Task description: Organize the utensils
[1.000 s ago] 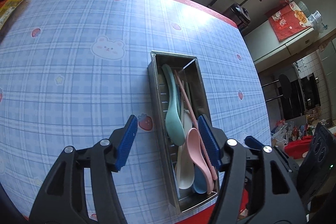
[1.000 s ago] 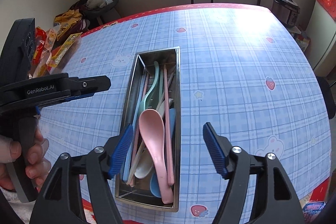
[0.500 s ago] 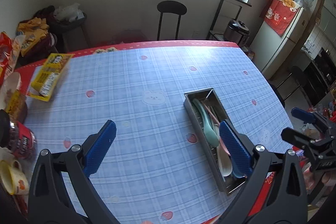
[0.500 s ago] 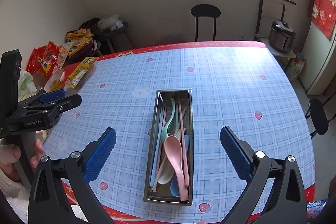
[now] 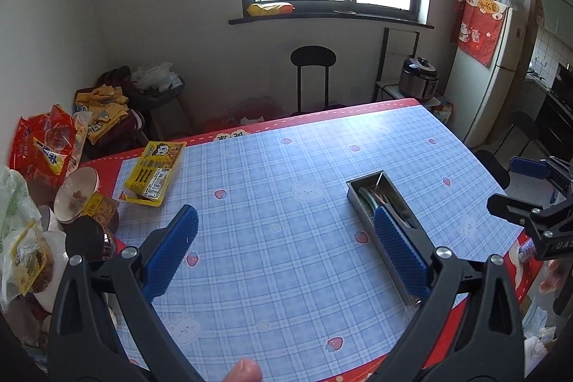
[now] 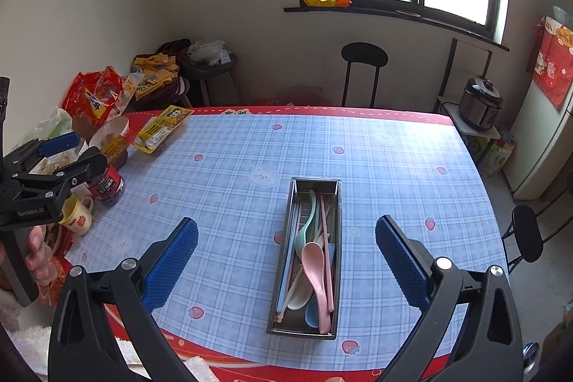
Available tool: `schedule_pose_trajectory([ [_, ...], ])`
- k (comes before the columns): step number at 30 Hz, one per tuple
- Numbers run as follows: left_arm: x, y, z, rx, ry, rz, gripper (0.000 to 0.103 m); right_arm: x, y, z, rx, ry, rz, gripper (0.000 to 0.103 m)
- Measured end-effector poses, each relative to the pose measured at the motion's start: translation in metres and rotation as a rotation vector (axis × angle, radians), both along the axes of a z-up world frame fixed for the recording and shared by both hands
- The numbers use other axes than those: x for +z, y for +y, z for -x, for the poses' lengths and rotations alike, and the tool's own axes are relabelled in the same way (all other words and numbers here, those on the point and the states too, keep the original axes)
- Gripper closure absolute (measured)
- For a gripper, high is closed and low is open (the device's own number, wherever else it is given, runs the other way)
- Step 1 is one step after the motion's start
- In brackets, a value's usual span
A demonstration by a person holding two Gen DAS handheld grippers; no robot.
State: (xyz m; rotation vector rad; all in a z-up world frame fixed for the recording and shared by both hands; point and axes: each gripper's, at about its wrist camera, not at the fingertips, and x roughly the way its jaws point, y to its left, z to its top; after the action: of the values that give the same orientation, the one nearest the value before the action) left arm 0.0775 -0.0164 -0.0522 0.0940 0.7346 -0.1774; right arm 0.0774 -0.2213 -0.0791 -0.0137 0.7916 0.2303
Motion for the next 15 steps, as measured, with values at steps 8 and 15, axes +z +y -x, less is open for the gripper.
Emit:
schedule_pose_trajectory([
  [8, 0.007, 0.007, 0.019, 0.032, -0.004, 0.017, 0.006, 0.012, 0.005, 0.013, 0.003, -0.028, -0.010, 0.006],
  [15, 0.002, 0.014, 0.024, 0.063, 0.000, 0.022, 0.006, 0.014, 0.006, 0.013, 0.000, -0.033, -0.012, 0.006],
])
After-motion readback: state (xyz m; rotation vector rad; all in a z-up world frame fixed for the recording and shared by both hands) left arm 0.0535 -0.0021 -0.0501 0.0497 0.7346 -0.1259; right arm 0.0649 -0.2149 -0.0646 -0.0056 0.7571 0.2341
